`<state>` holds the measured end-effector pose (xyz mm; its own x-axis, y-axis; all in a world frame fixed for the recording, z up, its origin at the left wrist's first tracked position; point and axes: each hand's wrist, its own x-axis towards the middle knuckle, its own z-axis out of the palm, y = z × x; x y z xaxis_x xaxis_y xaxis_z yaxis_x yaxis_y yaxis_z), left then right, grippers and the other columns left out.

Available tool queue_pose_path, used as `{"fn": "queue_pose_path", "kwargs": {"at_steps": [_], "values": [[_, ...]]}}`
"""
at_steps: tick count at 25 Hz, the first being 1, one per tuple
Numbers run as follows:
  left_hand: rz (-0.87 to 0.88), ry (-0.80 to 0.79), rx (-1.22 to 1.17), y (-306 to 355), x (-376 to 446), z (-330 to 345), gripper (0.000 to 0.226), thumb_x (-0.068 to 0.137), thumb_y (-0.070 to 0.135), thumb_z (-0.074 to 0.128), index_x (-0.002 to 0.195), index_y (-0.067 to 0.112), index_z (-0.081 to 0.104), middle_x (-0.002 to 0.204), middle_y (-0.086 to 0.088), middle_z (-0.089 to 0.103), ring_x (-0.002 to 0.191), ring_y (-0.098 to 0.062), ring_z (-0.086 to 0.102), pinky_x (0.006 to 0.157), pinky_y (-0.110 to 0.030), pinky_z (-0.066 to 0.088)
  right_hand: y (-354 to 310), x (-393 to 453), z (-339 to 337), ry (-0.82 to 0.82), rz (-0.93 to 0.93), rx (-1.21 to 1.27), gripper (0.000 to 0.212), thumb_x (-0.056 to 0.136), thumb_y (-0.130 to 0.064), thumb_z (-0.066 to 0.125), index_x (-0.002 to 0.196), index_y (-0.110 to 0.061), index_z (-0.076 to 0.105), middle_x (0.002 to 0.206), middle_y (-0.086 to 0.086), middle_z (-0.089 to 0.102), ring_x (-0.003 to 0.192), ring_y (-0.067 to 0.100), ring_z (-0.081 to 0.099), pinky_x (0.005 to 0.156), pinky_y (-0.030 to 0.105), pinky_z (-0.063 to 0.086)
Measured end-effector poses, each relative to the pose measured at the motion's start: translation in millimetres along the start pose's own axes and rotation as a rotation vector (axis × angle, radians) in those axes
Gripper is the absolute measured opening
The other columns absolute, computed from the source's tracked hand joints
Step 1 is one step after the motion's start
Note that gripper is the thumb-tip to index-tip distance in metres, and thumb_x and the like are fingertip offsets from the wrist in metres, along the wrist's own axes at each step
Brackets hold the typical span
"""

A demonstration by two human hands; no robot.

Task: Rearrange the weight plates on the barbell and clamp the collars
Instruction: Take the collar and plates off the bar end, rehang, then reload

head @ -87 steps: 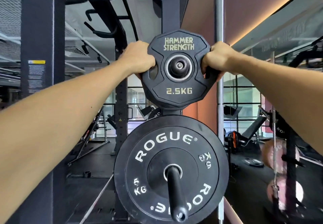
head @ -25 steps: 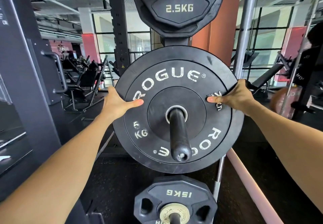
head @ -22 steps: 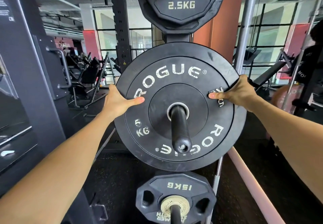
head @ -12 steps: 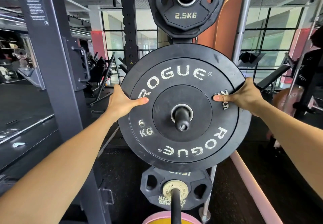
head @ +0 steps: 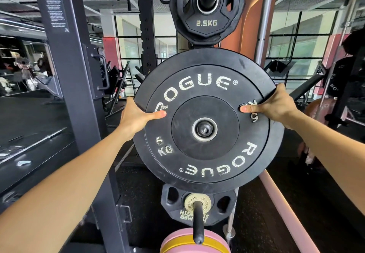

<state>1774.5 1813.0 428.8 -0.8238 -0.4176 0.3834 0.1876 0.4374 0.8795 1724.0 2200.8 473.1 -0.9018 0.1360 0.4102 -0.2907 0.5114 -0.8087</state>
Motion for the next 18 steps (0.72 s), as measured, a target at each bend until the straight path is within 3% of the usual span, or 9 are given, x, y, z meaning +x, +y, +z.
{"fn": "queue_pose_path", "kwargs": {"at_steps": [5, 10, 14, 18], "values": [[-0.015, 0.004, -0.076, 6.0, -11.6, -7.0, 0.099, 0.033, 0.050, 0.098, 0.114, 0.026, 0.048, 0.111, 0.014, 0.062, 0.108, -0.011, 0.059, 0.088, -0.032, 0.048, -3.6, -17.9, -6.1, 0.012, 0.010, 0.003, 0.115, 0.019, -0.058, 0.095, 0.114, -0.021, 0.043, 0.106, -0.009, 0.061, 0.103, 0.017, 0.057, 0.082, 0.031, 0.046], [-0.053, -0.013, -0.118, -1.7, -17.9, -33.3, 0.098, 0.033, 0.045, 0.100, 0.114, 0.023, 0.050, 0.111, 0.011, 0.064, 0.108, -0.014, 0.060, 0.093, -0.038, 0.050, -23.5, -45.4, 2.8, 0.015, 0.033, 0.008, 0.115, 0.013, -0.059, 0.095, 0.110, -0.025, 0.042, 0.100, -0.015, 0.059, 0.097, 0.016, 0.058, 0.077, 0.031, 0.045], [-0.050, -0.028, -0.131, -15.2, -18.8, -87.5, 0.097, 0.030, 0.047, 0.100, 0.111, 0.025, 0.051, 0.109, 0.012, 0.065, 0.106, -0.012, 0.060, 0.085, -0.033, 0.049, -58.4, -80.2, 34.0, 0.013, 0.043, 0.024, 0.117, 0.011, -0.058, 0.095, 0.109, -0.023, 0.041, 0.101, -0.013, 0.061, 0.098, 0.015, 0.060, 0.080, 0.034, 0.050], [-0.035, -0.012, -0.124, -35.0, -18.1, -183.4, 0.096, 0.025, 0.051, 0.099, 0.104, 0.027, 0.050, 0.104, 0.012, 0.065, 0.099, -0.012, 0.062, 0.088, -0.041, 0.054, -115.3, -132.4, 88.0, 0.023, 0.008, 0.021, 0.114, 0.016, -0.056, 0.096, 0.112, -0.023, 0.044, 0.101, -0.011, 0.062, 0.098, 0.017, 0.061, 0.078, 0.033, 0.049]]}}
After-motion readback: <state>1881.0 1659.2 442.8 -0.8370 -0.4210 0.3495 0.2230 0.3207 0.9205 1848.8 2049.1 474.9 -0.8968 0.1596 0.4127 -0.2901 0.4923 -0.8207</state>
